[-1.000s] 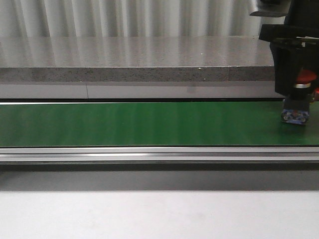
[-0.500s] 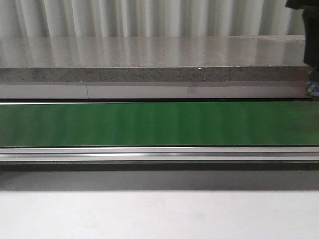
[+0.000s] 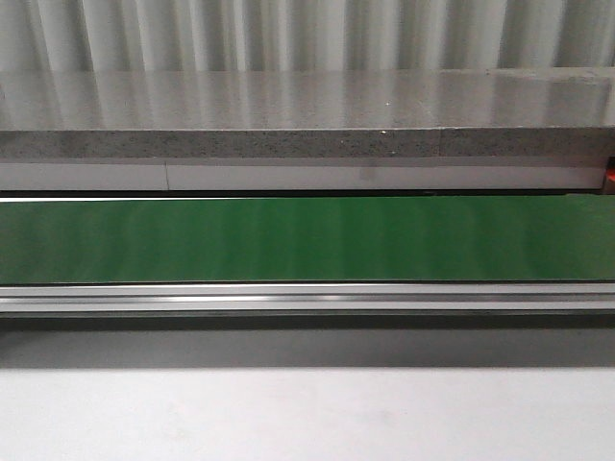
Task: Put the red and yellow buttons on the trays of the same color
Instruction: 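Carry the red button to the red tray and release it, then raise the right gripper back above the conveyor end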
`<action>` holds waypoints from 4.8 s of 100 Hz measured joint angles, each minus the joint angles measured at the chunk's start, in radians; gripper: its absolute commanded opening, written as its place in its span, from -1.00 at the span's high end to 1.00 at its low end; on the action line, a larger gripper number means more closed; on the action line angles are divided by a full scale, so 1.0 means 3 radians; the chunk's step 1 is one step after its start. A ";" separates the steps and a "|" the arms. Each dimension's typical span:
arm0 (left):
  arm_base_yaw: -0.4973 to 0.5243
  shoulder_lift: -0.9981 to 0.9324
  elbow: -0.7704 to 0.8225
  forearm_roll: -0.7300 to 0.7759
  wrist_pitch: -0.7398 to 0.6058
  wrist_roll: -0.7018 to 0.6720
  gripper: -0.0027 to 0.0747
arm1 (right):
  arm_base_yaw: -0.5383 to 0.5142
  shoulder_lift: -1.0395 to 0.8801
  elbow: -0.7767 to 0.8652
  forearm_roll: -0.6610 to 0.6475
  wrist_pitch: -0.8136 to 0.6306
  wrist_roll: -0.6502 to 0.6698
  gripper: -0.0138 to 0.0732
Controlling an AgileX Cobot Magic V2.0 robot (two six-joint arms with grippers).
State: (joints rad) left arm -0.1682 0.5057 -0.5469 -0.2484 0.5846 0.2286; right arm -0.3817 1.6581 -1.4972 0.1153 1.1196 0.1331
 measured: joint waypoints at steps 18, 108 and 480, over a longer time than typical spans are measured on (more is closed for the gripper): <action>0.0000 0.0000 0.0000 0.0000 0.0000 0.0000 0.98 | -0.0065 0.0198 0.0000 0.0000 -0.0160 0.0107 0.17; 0.0000 0.0000 0.0000 0.0000 0.0000 0.0000 0.98 | -0.0091 0.0949 0.0000 0.0000 -0.0760 0.0414 0.17; 0.0153 0.0546 -0.0386 0.0173 -0.0208 -0.0258 0.98 | 0.2011 -0.4362 0.3612 -0.0189 -0.1751 -0.0194 0.83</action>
State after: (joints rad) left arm -0.1223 0.6694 -0.6626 -0.1965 0.5223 0.1512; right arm 0.2215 0.3494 -0.4136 0.0585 0.5944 0.0750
